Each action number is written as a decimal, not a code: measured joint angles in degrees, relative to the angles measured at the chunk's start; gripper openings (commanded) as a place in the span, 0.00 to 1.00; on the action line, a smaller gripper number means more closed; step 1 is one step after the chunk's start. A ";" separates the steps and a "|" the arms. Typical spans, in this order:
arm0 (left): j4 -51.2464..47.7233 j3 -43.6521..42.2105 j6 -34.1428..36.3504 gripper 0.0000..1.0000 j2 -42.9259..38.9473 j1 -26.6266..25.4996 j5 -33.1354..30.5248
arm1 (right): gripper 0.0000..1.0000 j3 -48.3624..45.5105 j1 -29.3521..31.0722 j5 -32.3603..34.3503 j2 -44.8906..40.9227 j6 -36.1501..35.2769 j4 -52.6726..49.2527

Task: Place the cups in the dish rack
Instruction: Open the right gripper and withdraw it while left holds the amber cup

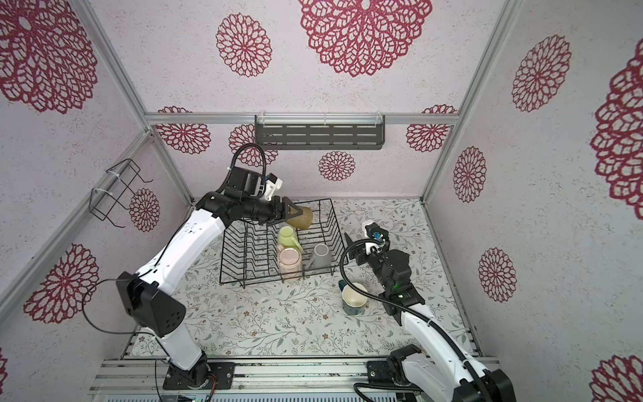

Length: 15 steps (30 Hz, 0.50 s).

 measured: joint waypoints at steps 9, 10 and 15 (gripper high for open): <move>-7.74 12.41 4.07 0.51 15.17 -0.35 -12.55 | 0.99 -3.41 -0.24 5.95 -4.31 6.73 -3.96; -7.80 12.96 4.24 0.51 16.13 -0.48 -13.66 | 0.99 -3.67 -0.24 5.81 -4.37 7.19 -4.13; -6.60 14.27 4.72 0.51 18.58 -1.73 -17.77 | 0.99 -3.56 -0.24 4.83 -3.08 9.40 -4.96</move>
